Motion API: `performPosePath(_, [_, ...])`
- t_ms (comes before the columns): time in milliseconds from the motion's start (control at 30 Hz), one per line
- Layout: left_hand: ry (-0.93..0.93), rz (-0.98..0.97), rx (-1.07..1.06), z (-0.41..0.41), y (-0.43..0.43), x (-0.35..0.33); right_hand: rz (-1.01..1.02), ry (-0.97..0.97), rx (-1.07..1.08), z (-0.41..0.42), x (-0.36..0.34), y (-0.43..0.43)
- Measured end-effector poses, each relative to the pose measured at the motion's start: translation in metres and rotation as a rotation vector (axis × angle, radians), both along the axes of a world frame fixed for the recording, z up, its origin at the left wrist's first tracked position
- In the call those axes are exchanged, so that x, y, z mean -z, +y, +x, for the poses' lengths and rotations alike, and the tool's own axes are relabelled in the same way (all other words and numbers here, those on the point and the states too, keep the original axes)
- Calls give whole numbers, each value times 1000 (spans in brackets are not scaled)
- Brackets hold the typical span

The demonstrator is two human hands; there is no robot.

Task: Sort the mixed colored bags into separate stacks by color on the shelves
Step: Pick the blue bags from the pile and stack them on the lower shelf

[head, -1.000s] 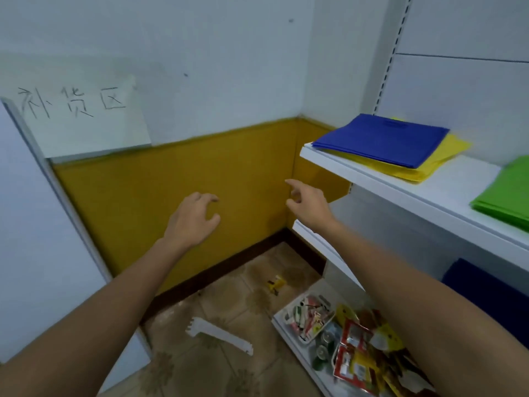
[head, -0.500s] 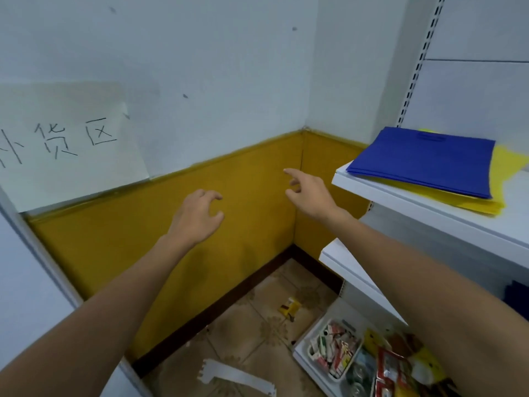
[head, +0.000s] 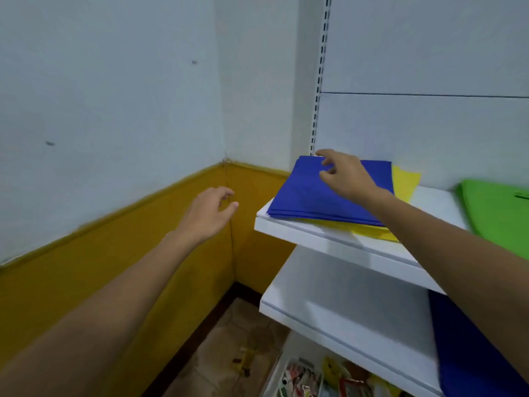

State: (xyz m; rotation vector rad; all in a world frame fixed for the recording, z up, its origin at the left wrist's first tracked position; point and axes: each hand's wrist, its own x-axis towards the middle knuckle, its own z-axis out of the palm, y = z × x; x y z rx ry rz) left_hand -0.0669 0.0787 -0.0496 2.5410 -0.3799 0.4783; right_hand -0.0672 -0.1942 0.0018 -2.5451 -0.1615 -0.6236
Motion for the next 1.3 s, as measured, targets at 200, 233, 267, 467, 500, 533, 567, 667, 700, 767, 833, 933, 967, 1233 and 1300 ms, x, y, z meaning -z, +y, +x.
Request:
performPosePath(200, [89,-81,141,60,-87,-7,109,13,331,-24,4,-99])
performPosePath(233, [126,-86,130,69,-100,-4,110,29,370,-28,8,-109])
performPosePath(267, [171,-86,113,77,-112,-2,106,44,401,-33,13,-118])
performPosePath(467, [207,-2,20,113,-153,12,145,51,540,-34,23,-140])
performPosePath(500, [179,15,18,114,-155,16,139,71,565,-30,24,-138])
performPosePath(533, [160,17,22,115,-158,18,137,107,592,-24,24,-135])
performPosePath(567, [158,17,29,117,-160,17,138,156,622,-18,24,-130])
performPosePath(667, [221,74,9,126,-167,4,91,347,712,0,29,-116])
performPosePath(700, [249,92,-7,128,-169,0,66,383,738,4,33,-111])
performPosePath(767, [261,94,-41,129,-174,0,18,369,809,9,43,-104])
performPosePath(833, [216,52,-65,126,-176,7,2,284,874,9,55,-98])
performPosePath(933, [96,52,-67,122,-176,12,25,159,891,9,63,-99])
performPosePath(967, [65,63,-58,121,-176,12,19,142,885,10,64,-99])
performPosePath(1233, [51,-24,7,118,-179,9,-86,5,878,9,65,-100])
performPosePath(1300, [38,-68,38,117,-178,9,-78,-54,859,9,64,-99])
